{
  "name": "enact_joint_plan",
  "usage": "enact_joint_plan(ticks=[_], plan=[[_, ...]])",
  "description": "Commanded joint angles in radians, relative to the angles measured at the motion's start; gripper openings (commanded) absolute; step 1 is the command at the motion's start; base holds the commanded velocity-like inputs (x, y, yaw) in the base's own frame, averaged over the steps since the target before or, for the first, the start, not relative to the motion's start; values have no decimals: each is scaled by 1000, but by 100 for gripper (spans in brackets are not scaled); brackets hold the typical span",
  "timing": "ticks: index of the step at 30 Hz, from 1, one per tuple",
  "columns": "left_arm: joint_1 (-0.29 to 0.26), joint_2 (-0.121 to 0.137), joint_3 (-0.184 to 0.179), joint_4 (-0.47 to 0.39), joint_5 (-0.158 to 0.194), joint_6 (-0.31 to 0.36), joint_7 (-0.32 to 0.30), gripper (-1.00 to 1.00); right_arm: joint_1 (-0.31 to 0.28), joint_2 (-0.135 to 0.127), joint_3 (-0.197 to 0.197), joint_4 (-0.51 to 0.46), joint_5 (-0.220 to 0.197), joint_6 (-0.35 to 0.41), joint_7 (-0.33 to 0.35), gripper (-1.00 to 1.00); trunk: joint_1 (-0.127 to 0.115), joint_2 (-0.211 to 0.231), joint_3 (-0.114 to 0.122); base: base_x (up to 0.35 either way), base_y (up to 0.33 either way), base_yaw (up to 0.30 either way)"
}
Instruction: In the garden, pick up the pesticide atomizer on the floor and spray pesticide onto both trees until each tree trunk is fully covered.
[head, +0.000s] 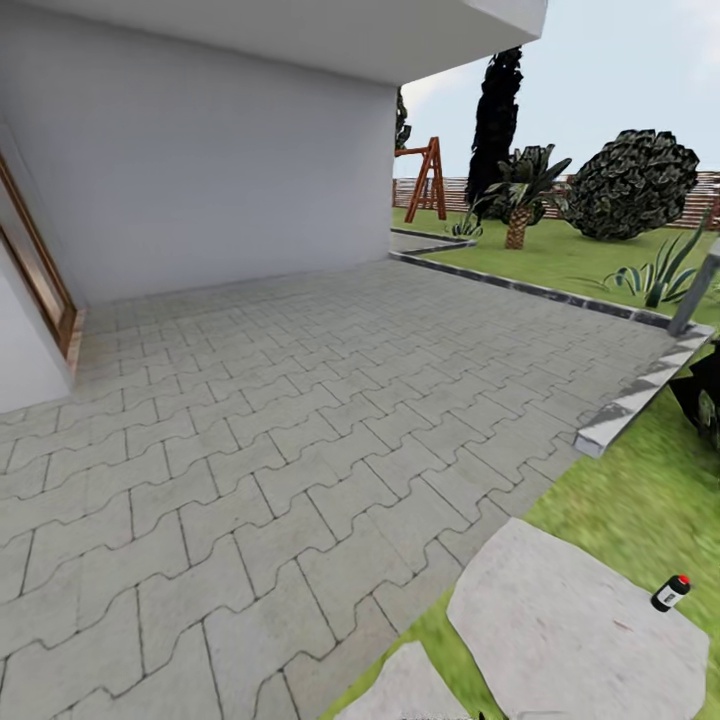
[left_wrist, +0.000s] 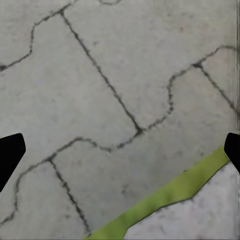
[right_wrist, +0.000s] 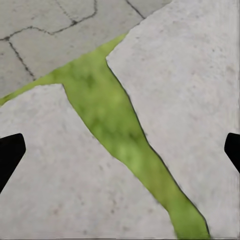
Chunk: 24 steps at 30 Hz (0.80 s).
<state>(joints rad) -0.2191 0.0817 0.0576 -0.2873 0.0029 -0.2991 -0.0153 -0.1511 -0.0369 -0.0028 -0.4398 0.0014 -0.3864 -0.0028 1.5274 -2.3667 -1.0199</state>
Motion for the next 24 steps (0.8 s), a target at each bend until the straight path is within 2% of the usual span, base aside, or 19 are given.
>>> enact_joint_plan(ticks=[1,24], plan=[[0,0,4,0,0,-3,-2,100,-1,0,0,1,0,-3,0,100,0,0,-1,0,3,-263],[0,0,4,0,0,-3,-2,100,-1,0,0,1,0,-3,0,100,0,0,-1,0,0,-263]])
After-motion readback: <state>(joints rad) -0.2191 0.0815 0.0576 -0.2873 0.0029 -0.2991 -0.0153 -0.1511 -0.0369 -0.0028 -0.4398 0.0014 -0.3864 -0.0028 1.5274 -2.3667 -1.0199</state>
